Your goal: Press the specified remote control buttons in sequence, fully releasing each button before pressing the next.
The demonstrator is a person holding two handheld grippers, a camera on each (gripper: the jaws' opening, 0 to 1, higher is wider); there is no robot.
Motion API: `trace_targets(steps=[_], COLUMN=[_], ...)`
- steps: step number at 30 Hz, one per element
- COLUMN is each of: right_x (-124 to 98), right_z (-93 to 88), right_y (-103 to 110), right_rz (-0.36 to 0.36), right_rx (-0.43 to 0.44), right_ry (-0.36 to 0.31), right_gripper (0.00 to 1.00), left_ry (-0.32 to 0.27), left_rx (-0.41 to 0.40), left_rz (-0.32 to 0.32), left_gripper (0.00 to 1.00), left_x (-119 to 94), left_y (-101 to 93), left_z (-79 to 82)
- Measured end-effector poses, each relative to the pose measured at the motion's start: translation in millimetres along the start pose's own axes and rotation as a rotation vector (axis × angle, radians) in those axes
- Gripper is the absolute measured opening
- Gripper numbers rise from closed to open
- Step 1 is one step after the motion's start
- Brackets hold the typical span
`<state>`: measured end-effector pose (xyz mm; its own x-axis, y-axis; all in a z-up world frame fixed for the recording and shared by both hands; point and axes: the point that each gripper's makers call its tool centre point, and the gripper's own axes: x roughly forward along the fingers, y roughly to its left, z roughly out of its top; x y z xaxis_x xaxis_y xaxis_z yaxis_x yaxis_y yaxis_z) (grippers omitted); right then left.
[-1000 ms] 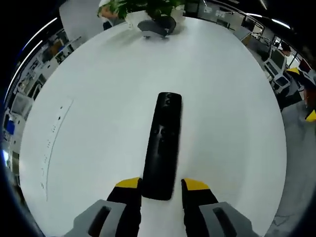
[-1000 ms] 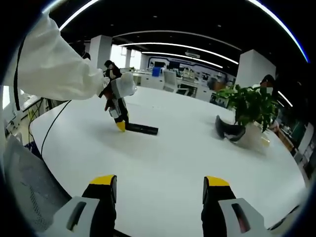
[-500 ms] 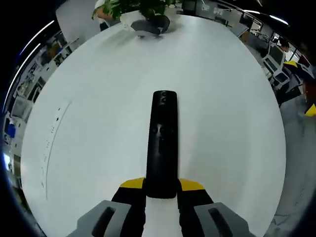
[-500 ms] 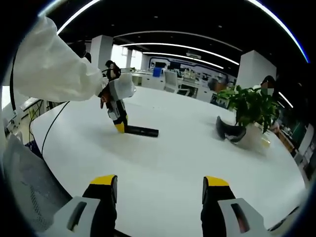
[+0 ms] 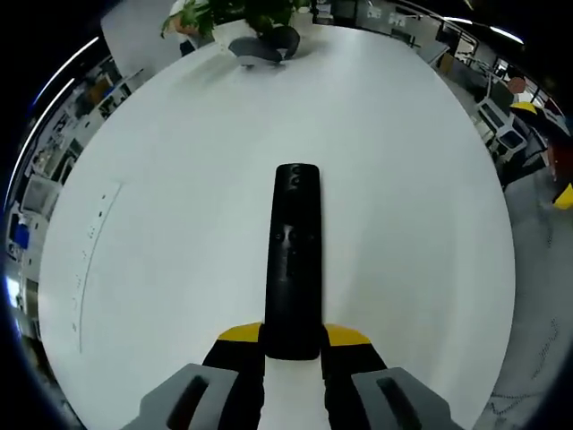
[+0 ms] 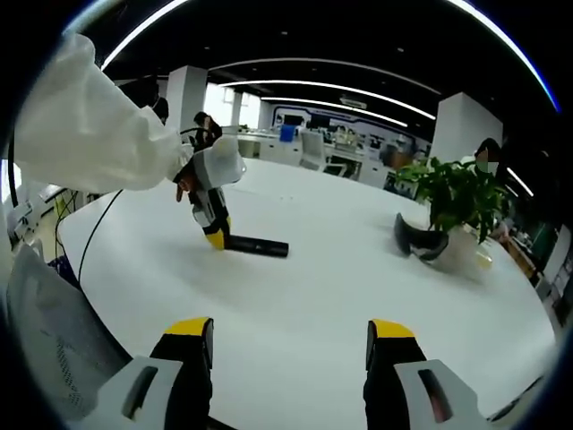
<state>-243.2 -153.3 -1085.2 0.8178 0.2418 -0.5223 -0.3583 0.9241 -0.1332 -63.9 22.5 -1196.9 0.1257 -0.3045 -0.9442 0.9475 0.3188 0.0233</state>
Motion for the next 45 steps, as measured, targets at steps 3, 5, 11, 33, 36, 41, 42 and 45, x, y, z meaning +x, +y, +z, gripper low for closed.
trace_targets(steps=[3,5,11,33,36,41,42,45], right_x=[-0.1,0.4,0.8,0.2,0.3,1.1,1.1,-0.2], right_z=[0.2,-0.5,-1.2,-1.1,-1.6,-4.0,-5.6,-2.0], right_y=[-0.3,-0.2,0.4,-0.6,-0.5,-1.5,-1.8,-0.9], right_rz=[0.000,0.001,0.002,-0.012,-0.013,-0.020,-0.022,-0.017], right_rx=[0.002,0.002,-0.002,-0.019,-0.020,-0.029,-0.033,-0.030], right_ry=[-0.002,0.002,0.006,0.007,0.011,0.023,0.034,0.012], right_gripper=[0.68,0.68,0.68,0.67,0.67,0.66,0.65,0.66], left_ry=[-0.004,-0.001,0.018,0.016,0.031,0.035,0.028,0.001], left_rx=[-0.003,0.010,0.043,-0.005,0.001,-0.002,0.000,0.014], left_rz=[0.000,-0.005,-0.011,0.014,0.011,0.009,0.008,0.002], left_gripper=[0.23,0.23,0.23,0.23,0.23,0.23,0.23,0.23], left_x=[-0.3,-0.2,0.2,-1.0,-0.8,-0.9,-1.3,-1.8], left_y=[-4.4,-8.5,-25.0,-48.8,-48.9,-48.7,-48.6,-48.4], left_z=[-0.9,-0.9,-1.6,-2.2,-1.7,-2.2,-2.6,-3.1])
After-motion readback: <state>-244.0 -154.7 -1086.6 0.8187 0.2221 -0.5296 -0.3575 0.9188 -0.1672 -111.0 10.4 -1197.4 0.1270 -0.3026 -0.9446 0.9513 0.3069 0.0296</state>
